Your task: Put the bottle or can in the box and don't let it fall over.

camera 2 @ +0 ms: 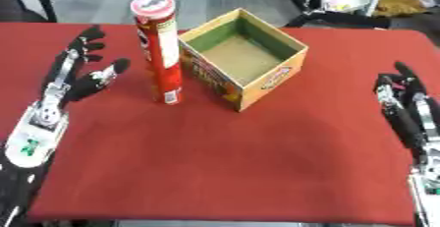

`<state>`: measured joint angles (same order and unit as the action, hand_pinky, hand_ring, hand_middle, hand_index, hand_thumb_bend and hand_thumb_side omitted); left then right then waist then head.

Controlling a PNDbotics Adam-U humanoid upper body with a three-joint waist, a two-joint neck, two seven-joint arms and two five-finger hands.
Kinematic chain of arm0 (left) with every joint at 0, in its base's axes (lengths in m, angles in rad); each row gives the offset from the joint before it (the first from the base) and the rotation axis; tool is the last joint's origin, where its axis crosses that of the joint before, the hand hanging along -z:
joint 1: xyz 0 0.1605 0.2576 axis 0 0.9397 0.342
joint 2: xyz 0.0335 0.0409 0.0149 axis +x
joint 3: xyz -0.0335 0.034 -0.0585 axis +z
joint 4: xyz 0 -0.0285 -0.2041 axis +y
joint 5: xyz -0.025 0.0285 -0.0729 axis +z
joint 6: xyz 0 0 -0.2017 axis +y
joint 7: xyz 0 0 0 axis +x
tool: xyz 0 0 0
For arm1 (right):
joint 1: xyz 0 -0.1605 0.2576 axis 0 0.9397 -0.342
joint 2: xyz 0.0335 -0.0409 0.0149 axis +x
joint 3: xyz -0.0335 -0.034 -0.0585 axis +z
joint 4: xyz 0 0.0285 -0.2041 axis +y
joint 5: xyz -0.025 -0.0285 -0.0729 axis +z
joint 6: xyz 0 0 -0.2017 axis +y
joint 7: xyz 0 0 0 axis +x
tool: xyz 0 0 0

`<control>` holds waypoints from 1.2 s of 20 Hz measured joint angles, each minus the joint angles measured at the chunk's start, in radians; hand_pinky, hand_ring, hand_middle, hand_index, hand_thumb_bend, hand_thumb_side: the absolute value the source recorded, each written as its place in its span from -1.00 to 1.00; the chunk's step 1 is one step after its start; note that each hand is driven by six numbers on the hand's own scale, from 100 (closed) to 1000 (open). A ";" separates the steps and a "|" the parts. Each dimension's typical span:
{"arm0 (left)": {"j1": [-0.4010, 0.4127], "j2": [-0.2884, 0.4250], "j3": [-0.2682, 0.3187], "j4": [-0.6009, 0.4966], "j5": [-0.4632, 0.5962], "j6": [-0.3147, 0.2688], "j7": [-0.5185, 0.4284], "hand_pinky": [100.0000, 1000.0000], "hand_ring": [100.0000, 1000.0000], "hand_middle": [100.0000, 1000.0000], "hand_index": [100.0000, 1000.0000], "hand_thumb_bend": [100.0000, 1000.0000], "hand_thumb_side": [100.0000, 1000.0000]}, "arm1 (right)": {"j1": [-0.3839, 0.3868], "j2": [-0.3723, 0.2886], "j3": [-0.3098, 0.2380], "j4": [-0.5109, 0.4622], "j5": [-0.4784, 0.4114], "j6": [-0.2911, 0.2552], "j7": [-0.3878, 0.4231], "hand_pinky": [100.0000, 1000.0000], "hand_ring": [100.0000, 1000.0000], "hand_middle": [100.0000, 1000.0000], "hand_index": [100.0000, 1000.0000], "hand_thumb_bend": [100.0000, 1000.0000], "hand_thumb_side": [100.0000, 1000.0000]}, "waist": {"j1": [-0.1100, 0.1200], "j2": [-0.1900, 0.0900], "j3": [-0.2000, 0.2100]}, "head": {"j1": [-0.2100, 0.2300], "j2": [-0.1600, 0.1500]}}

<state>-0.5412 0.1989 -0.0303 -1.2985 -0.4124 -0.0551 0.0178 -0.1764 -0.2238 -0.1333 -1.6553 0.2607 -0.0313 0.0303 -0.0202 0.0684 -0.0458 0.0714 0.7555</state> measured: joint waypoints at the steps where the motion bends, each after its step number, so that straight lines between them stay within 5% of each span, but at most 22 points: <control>1: -0.013 -0.007 -0.003 0.018 -0.009 -0.001 0.004 0.59 0.72 0.72 0.96 0.39 0.20 | 0.000 0.000 0.002 0.000 0.000 0.000 0.001 0.53 0.50 0.62 1.00 -1.00 0.59 | 0.000 0.000 -0.003 | 0.002 0.000; 24: -0.174 -0.059 -0.009 0.219 -0.092 0.026 0.040 0.58 0.70 0.63 0.82 0.24 0.14 | 0.000 0.016 0.021 0.009 0.000 -0.005 0.024 0.53 0.50 0.63 1.00 -1.00 0.60 | -0.016 -0.002 -0.046 | 0.025 0.000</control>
<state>-0.7148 0.1403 -0.0397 -1.0796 -0.5045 -0.0291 0.0576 -0.1768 -0.2079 -0.1123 -1.6466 0.2608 -0.0363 0.0541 -0.0362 0.0668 -0.0916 0.0962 0.7553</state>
